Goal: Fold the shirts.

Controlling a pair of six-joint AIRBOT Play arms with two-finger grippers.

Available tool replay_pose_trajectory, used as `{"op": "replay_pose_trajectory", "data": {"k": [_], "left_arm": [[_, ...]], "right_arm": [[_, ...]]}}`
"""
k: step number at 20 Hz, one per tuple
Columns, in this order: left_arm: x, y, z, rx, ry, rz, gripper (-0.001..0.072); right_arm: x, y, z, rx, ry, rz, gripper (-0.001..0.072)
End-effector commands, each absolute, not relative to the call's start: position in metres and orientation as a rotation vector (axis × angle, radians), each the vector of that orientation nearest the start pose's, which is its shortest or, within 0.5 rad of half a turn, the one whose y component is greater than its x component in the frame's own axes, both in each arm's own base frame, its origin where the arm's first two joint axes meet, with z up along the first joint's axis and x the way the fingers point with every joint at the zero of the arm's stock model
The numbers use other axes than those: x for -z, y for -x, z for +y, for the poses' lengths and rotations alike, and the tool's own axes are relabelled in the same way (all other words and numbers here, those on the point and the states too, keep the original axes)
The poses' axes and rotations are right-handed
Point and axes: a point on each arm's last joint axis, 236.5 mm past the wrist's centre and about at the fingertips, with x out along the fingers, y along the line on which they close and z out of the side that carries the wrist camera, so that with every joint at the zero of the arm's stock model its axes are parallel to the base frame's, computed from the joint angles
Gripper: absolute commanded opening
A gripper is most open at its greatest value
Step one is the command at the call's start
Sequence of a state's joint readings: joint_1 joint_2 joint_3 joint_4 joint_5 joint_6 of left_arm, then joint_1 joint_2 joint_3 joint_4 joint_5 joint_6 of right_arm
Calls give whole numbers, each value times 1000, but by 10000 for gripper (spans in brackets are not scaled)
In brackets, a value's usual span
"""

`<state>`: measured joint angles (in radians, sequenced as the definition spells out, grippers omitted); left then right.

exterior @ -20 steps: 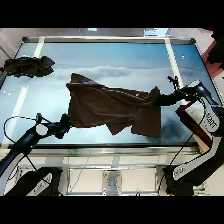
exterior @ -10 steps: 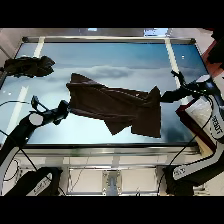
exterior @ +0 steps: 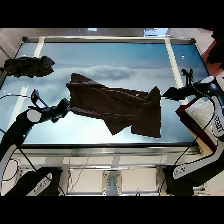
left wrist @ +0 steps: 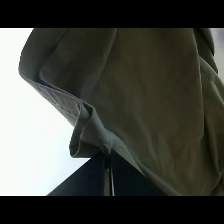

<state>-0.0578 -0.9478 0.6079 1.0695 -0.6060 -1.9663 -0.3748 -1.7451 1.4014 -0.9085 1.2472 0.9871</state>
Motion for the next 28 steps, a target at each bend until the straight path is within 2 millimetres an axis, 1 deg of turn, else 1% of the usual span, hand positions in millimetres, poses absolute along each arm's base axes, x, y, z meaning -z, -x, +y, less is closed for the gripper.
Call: {"op": "replay_pose_trajectory", "data": {"k": [1,3,5,8,10,13,16,18,20,22,23,26,28], "left_arm": [[12,-347,-85,-66,833,986,14],[12,-347,-85,-67,834,986,14],[12,-347,-85,-67,835,986,14],[13,-346,-85,-67,835,986,14],[13,-346,-85,-67,835,986,14],[13,-346,-85,-67,835,987,14],[13,-345,-85,-67,834,994,14],[14,-344,-86,-67,834,999,14],[15,-343,-86,-66,833,1005,14],[15,-342,-86,-66,833,1007,14],[15,-342,-87,-66,833,1008,13],[16,-341,-87,-66,832,1014,14],[17,-339,-88,-65,832,1025,14]], "right_arm": [[82,-447,-21,-490,-427,1270,408],[87,-444,-16,-547,-413,1268,411],[90,-444,-13,-562,-413,1268,413],[86,-434,-1,-641,-394,1285,413],[86,-430,0,-652,-394,1296,412],[85,-432,-11,-628,-399,1286,412],[81,-430,-28,-598,-431,1273,412],[75,-425,-36,-599,-478,1266,412],[66,-423,-39,-620,-544,1243,413],[53,-425,-34,-667,-589,1195,413],[51,-425,-31,-692,-576,1183,413],[52,-425,-13,-776,-477,1166,414],[59,-429,-12,-774,-411,1160,415]]}}
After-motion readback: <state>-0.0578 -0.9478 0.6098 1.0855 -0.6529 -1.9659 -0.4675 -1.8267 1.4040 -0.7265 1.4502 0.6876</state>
